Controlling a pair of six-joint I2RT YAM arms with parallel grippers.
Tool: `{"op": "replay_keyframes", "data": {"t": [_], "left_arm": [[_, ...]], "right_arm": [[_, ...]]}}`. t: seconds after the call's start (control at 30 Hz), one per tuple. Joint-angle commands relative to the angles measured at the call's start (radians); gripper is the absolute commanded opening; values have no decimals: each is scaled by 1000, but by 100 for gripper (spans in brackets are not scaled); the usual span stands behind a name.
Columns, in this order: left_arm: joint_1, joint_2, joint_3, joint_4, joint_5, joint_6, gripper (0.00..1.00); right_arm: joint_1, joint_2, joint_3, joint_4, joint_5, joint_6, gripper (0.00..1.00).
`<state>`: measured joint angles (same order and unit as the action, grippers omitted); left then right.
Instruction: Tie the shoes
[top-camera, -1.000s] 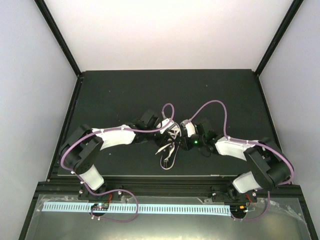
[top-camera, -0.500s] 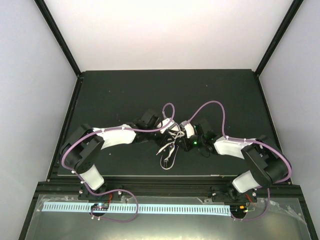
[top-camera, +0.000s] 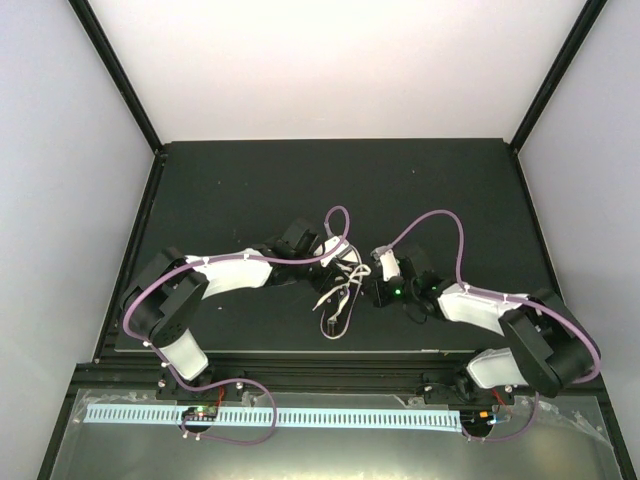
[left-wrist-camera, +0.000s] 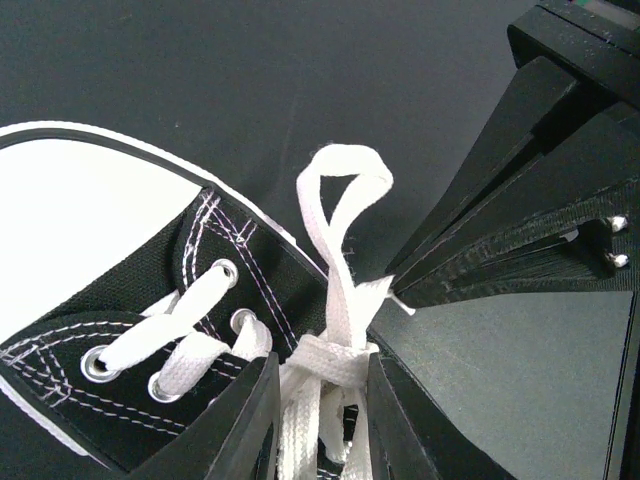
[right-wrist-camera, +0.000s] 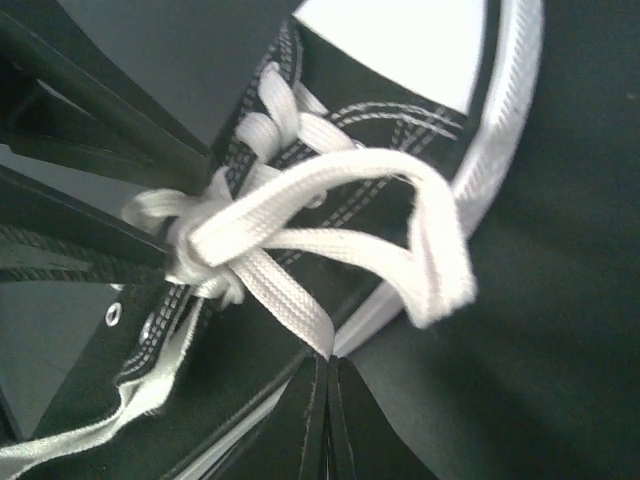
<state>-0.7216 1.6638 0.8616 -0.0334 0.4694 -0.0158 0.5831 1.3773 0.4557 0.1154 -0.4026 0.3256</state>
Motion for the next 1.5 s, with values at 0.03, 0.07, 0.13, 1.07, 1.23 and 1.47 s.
{"op": "replay_keyframes", "data": {"t": [0.03, 0.07, 0.13, 1.07, 1.23, 1.47], "left_arm": [[-6, 10, 28, 7, -15, 5, 25], [-6, 11, 28, 7, -17, 5, 25], [-6, 8, 27, 8, -21, 2, 25], [94, -136, -232, 235, 49, -597, 47], [102, -84, -220, 245, 74, -605, 40], [103, -55, -201, 249, 83, -596, 36]], "right_arm": [[4, -54, -22, -66, 106, 72, 2], [3, -61, -20, -88, 127, 90, 2], [4, -77, -17, -123, 161, 124, 2], [-5, -192, -21, -33, 131, 302, 71], [-6, -138, -21, 3, 117, 302, 65], [-6, -108, -23, 30, 118, 296, 56]]}}
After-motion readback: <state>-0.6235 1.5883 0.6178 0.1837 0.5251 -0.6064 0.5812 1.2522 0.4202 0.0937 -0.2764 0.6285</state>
